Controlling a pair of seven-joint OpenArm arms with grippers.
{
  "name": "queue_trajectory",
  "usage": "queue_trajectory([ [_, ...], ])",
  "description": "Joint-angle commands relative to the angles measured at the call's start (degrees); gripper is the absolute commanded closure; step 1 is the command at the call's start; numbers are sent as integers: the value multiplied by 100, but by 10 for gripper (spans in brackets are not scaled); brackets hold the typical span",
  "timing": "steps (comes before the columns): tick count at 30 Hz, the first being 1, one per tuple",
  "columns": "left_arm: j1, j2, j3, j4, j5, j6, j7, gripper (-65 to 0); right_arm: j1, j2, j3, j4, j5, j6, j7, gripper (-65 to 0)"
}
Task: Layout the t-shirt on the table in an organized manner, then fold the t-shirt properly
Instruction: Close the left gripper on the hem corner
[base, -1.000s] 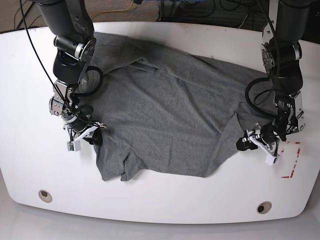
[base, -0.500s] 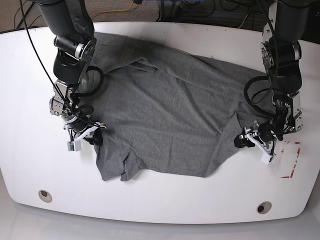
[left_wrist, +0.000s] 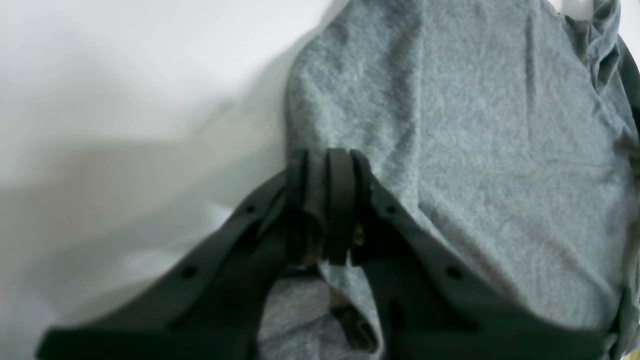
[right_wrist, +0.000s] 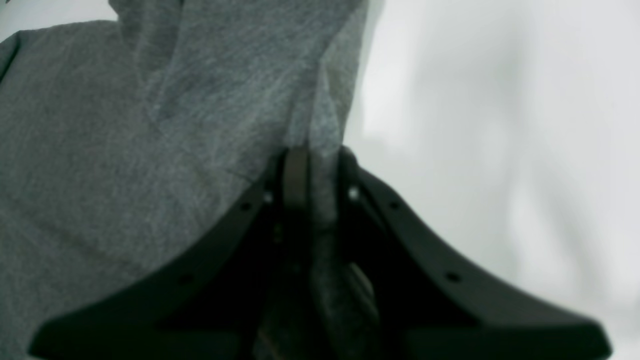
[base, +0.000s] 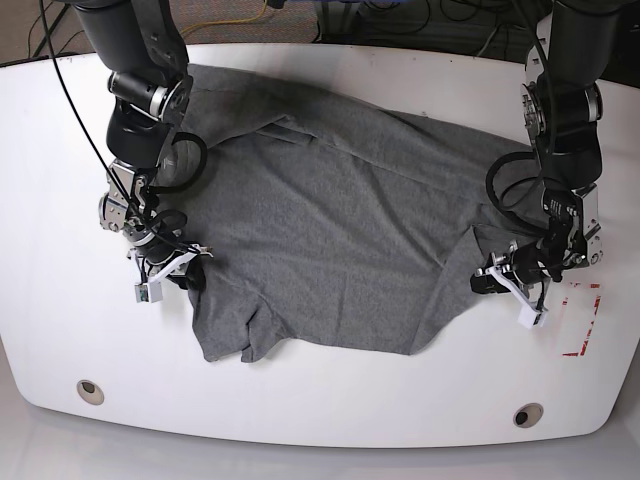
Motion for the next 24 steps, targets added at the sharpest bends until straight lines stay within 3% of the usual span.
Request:
queue_trajectory([
  [1, -199, -61, -9, 125, -127, -36, -121, -43, 85, 25, -9, 45, -144, -10, -184, -90],
  [8, -138, -69, -9, 828, -127, -36, -86, -6, 85, 25, -9, 36, -144, -10, -184, -90],
  [24, 73, -87, -18, 1408, -118, -1, 107, -14, 85, 25, -9, 27, -144, -10, -184, -90],
])
